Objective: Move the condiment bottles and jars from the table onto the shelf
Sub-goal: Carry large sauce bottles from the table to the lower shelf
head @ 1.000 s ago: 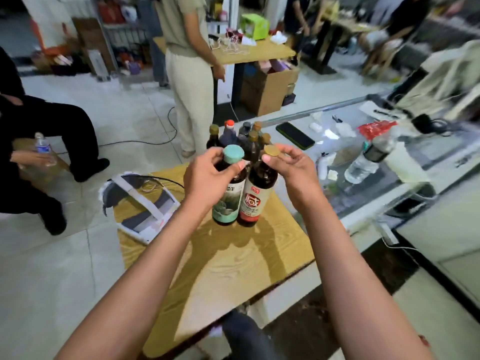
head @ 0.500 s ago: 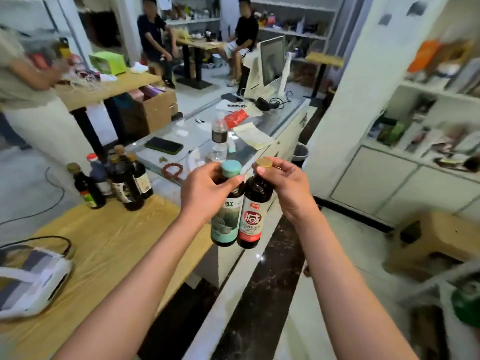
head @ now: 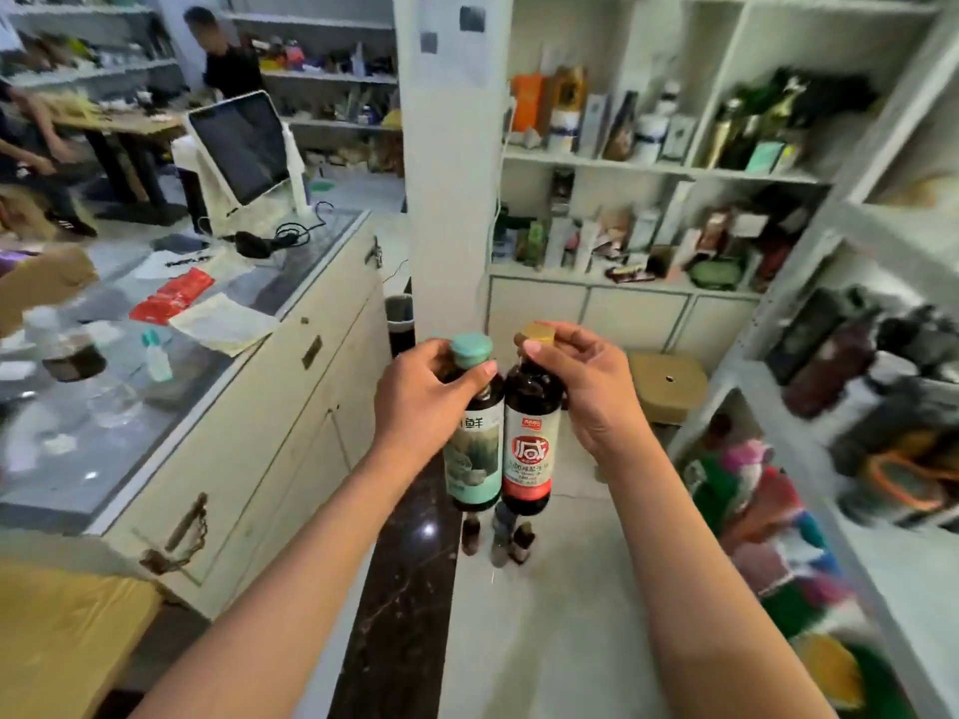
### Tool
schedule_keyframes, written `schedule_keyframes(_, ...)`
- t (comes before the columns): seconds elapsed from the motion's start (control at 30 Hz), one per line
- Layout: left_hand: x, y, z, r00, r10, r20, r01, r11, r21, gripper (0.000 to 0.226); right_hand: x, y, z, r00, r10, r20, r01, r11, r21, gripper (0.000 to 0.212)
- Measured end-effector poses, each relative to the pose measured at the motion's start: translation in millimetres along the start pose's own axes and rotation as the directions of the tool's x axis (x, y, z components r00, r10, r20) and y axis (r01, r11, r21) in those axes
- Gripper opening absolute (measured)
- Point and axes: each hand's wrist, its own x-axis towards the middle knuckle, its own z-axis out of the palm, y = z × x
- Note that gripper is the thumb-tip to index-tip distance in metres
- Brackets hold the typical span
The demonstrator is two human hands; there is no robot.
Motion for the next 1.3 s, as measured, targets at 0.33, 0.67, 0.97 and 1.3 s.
schedule_keyframes(0.33, 57.5, 83.4, 160.5, 0.954, 0.185, 0.238, -0.174, 0.983, -0.065, 0.051, 22.8, -88.1, -137.3, 0.94, -0.193, -0.281, 0.186, 0.981, -0.052, 0.033)
schedule_keyframes(0.67, 150.6, 170.1, 279.2, 0.794, 0.457, 0.402, -0.314, 0.873, -0.373, 0.055, 71.3, -184.1, -197.4, 0.753, -0.459, -0.471, 0.365, 0.888, -0.281, 0.015)
schedule_keyframes(0.97, 201.4, 256.3, 378.5, 0.662, 0.599, 0.45, -0.338, 0.774, -0.535, 0.051, 110.1, -258.6, -247.4, 0.481, -0.646, -0.593, 0.434, 0.763, -0.479, 0.021)
schedule_keyframes(1.3, 192.6, 346.6, 480.1, 0.555, 0.694, 0.458, -0.404, 0.706, -0.582, 0.043, 112.1, -333.9, -335.4, 0.274, -0.671, -0.689, 0.46, 0.72, -0.519, 0.018)
